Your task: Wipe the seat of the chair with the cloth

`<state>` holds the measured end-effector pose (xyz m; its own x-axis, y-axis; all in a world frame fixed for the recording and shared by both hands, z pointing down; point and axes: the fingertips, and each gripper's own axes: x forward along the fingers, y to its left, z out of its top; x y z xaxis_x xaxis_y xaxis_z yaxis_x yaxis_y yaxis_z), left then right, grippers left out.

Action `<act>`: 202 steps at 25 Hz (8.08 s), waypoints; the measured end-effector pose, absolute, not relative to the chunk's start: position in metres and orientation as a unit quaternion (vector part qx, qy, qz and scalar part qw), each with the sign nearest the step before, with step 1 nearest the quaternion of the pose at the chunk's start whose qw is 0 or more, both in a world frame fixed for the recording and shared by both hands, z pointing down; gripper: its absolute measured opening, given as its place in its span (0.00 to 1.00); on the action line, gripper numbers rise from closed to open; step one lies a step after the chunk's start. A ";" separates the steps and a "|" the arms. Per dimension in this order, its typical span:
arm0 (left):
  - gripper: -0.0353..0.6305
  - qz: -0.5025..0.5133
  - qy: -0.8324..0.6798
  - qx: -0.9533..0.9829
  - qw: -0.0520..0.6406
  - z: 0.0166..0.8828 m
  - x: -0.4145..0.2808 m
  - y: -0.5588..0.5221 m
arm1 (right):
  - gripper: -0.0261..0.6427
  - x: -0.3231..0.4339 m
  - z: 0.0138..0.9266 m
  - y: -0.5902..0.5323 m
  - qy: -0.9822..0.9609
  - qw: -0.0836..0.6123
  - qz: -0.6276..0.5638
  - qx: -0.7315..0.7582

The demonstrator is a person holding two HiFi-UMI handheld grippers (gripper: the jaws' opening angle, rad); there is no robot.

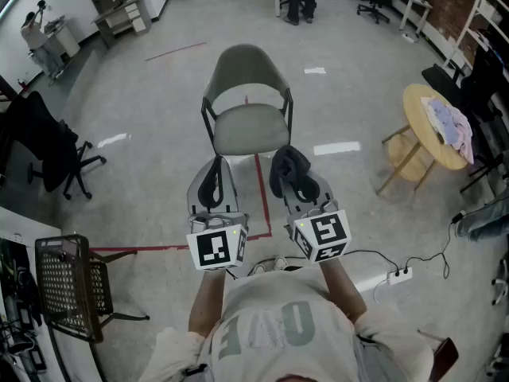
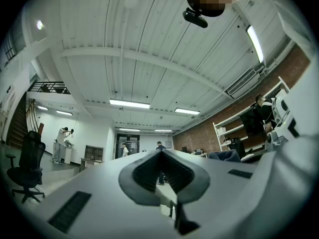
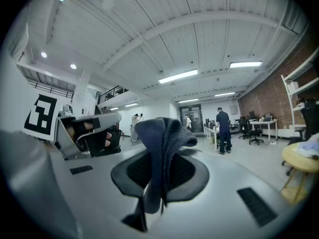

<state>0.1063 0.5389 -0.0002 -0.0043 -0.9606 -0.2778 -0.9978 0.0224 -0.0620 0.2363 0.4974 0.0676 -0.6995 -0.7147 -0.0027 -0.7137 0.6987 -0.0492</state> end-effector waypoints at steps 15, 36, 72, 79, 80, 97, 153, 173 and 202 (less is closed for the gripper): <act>0.08 0.072 0.699 -0.701 0.121 0.004 0.122 0.532 | 0.12 0.242 0.069 0.496 0.926 0.008 -0.031 -0.376; 0.08 0.040 0.743 -0.660 0.105 0.046 0.074 0.501 | 0.12 0.242 0.136 0.438 0.914 -0.043 -0.126 -0.383; 0.08 0.081 0.678 -0.729 0.057 0.070 -0.128 0.026 | 0.12 0.019 0.137 0.015 0.888 -0.070 -0.151 -0.429; 0.08 0.061 0.679 -0.728 0.069 0.073 -0.162 -0.015 | 0.12 -0.010 0.132 -0.029 0.886 -0.065 -0.118 -0.445; 0.08 0.059 0.679 -0.728 0.073 0.072 -0.164 -0.019 | 0.12 -0.014 0.132 -0.032 0.885 -0.064 -0.116 -0.446; 0.08 0.048 0.654 -0.752 0.062 0.070 -0.107 -0.033 | 0.12 0.010 0.107 -0.041 0.892 -0.040 -0.103 -0.437; 0.08 -0.066 0.732 -0.671 -0.096 0.482 -0.111 -0.036 | 0.12 0.001 0.526 -0.055 0.910 -0.202 -0.196 -0.305; 0.08 -0.068 0.762 -0.638 -0.093 0.475 -0.149 -0.008 | 0.12 -0.090 0.533 -0.060 0.918 -0.162 -0.272 -0.239; 0.08 -0.089 0.780 -0.606 -0.125 0.501 -0.197 0.024 | 0.12 -0.204 0.702 -0.053 0.785 -0.290 -0.502 -0.215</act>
